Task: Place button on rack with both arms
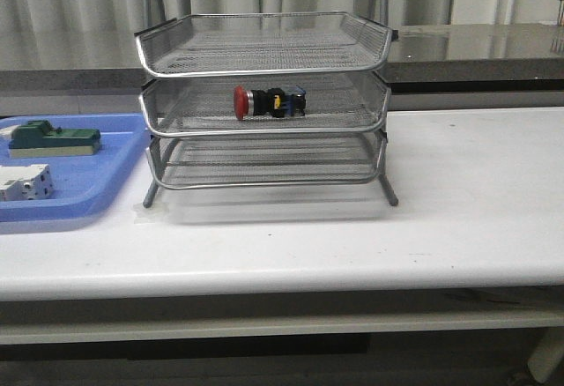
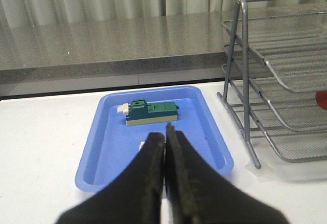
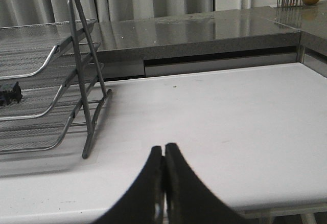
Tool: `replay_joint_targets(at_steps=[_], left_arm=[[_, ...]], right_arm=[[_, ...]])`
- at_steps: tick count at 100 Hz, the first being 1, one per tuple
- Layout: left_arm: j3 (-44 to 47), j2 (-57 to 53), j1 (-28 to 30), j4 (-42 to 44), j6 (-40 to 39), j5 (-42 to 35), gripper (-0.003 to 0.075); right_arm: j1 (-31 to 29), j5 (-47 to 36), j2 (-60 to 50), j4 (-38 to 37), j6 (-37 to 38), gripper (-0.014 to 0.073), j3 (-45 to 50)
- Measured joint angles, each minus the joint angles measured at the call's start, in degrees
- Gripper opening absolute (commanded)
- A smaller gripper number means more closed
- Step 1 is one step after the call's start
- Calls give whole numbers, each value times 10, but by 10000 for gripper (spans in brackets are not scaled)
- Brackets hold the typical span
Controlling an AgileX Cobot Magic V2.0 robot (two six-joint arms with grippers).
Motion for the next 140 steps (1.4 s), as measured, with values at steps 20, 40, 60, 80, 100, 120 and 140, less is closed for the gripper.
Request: replay_joint_targets(at_steps=[20, 40, 60, 80, 100, 120, 140], left_arm=[[77, -78, 0, 1, -11, 0, 4], [146, -160, 0, 1, -13, -12, 4], [146, -181, 0, 1, -15, -34, 4], [146, -181, 0, 1, -15, -45, 4], [146, -181, 0, 1, -15, -46, 4], [146, -181, 0, 1, -15, -46, 4], [146, -181, 0, 1, -15, -46, 4]], right_arm=[[0, 0, 0, 0, 0, -67, 0], [0, 0, 0, 0, 0, -67, 0], [0, -1, 0, 0, 0, -67, 0], [0, -1, 0, 0, 0, -67, 0], [0, -1, 0, 0, 0, -67, 0], [0, -1, 0, 0, 0, -67, 0], [0, -1, 0, 0, 0, -67, 0]])
